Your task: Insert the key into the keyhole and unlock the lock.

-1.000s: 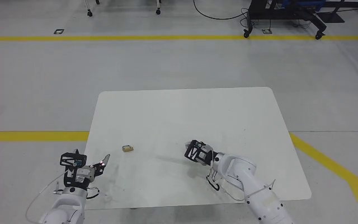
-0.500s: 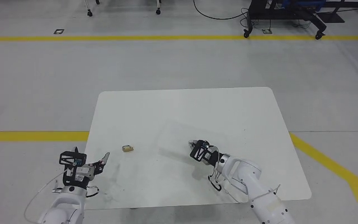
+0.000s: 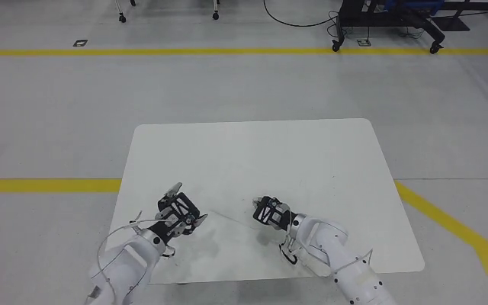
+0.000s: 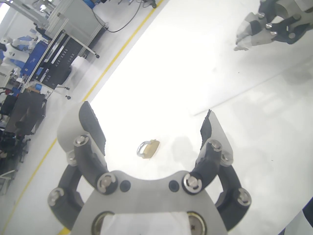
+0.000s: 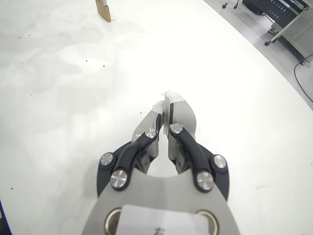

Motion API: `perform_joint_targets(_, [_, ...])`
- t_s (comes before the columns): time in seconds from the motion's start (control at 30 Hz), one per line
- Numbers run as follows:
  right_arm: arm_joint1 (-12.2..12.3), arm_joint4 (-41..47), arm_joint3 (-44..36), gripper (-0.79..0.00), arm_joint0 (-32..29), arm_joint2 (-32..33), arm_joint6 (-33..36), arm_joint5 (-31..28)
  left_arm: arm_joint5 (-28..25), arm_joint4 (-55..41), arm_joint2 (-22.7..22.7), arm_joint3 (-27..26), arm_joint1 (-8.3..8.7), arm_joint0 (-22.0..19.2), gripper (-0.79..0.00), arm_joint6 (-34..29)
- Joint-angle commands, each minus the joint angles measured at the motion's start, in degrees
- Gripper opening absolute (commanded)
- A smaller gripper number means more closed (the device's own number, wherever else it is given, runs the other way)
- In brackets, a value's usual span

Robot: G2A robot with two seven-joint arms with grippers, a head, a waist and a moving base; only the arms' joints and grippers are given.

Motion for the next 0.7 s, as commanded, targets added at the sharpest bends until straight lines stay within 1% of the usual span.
perform_joint_targets(0.0, [0.06, 0.2, 0.16, -0.785, -0.08, 0.3, -0.55, -0.12, 0.76, 2.1, 4.35, 2.49, -0.53, -2.86, 0.0, -0.69])
perform_joint_targets(0.13, [0.23, 0.63, 0.19, -0.785, -0.52, 0.87, -1.44, -1.02, 2.84, 5.84, 10.67, 7.08, -1.69, -8.02, 0.0, -1.51])
perform_joint_targets(0.2, [0.3, 0.94, 0.07, -0.785, -0.78, 1.28, -2.08, -0.83, 3.83, 5.95, 12.83, 9.09, -2.28, -10.08, 0.0, -1.71])
perform_joint_targets(0.27, [0.36, 2.49, -0.45, -0.785, -1.25, 2.15, -3.7, -0.41, 4.71, 3.91, 13.83, 10.36, -2.8, -11.42, 0.0, -1.53])
perform_joint_targets(0.37, [0.45, 7.59, -1.78, -0.785, -2.8, 4.64, -7.82, 1.03, 5.9, -3.55, 12.67, 11.36, -3.3, -11.75, 0.0, -0.76])
perform_joint_targets(0.43, [0.46, 13.0, -2.31, -0.785, -3.99, 6.48, -10.25, 0.94, 5.41, -12.13, 10.39, 12.19, -3.44, -10.86, 0.0, 0.27])
perform_joint_targets(0.53, [0.36, 23.63, -2.22, -0.785, -5.29, 8.91, -11.83, -0.81, 2.03, -27.82, 5.77, 13.85, -3.39, -9.07, 0.0, 1.92])
perform_joint_targets(0.57, [0.33, 26.96, -2.05, -0.785, -5.51, 9.58, -11.6, -1.35, 1.02, -30.77, 4.78, 14.12, -3.33, -8.77, 0.0, 1.93])
perform_joint_targets(0.67, [0.27, 35.03, -1.67, -0.785, -5.8, 11.0, -9.72, -2.8, 1.02, -30.77, 4.78, 14.12, -3.33, -8.77, 0.0, 1.93])
